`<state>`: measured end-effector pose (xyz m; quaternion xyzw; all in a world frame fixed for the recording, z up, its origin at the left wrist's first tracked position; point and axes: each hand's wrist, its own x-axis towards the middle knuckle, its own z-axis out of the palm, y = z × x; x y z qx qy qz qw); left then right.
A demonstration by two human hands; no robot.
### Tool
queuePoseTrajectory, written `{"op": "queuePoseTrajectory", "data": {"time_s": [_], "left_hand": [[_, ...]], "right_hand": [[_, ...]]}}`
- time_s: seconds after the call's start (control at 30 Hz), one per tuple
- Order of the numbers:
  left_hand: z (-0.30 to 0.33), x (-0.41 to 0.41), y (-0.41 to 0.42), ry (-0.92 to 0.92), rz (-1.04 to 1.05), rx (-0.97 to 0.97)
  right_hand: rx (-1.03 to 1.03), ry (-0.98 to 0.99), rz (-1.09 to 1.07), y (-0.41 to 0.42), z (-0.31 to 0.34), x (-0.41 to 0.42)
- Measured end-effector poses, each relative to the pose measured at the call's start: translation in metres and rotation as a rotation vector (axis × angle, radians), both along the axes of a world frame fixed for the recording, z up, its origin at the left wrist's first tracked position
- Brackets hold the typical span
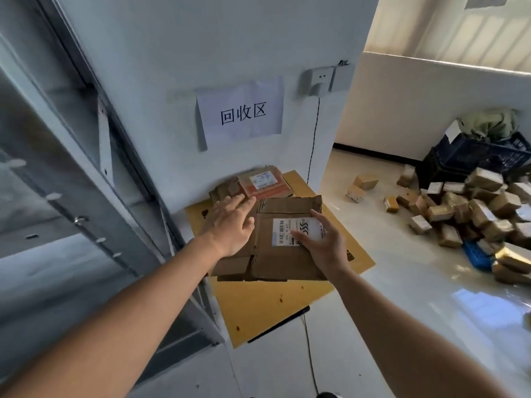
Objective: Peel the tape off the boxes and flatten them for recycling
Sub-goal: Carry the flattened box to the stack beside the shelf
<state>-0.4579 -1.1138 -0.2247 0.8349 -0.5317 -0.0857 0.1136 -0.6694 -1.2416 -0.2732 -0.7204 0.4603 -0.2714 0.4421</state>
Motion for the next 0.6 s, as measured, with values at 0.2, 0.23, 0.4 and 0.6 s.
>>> {"op": "queuePoseTrajectory", "data": {"time_s": [0.2,0.23,0.4,0.6], "left_hand": [[-0.034,0.035,-0.077,0.035,0.15,0.024],[-0.041,0.041,-0.092,0.038,0.181,0.03],[-0.071,0.057,-0.157,0.101,0.367,0.084],[-0.097,0.071,-0.207,0.146,0.431,0.143]], "right_hand": [[0.079,0.0,0.113,-0.099,-0.029,0.058],[0.095,-0.005,0.137,-0.117,-0.034,0.069],[0.149,0.004,0.295,-0.209,-0.052,0.117],[0.217,0.063,0.403,-0.278,-0.076,0.156]]}}
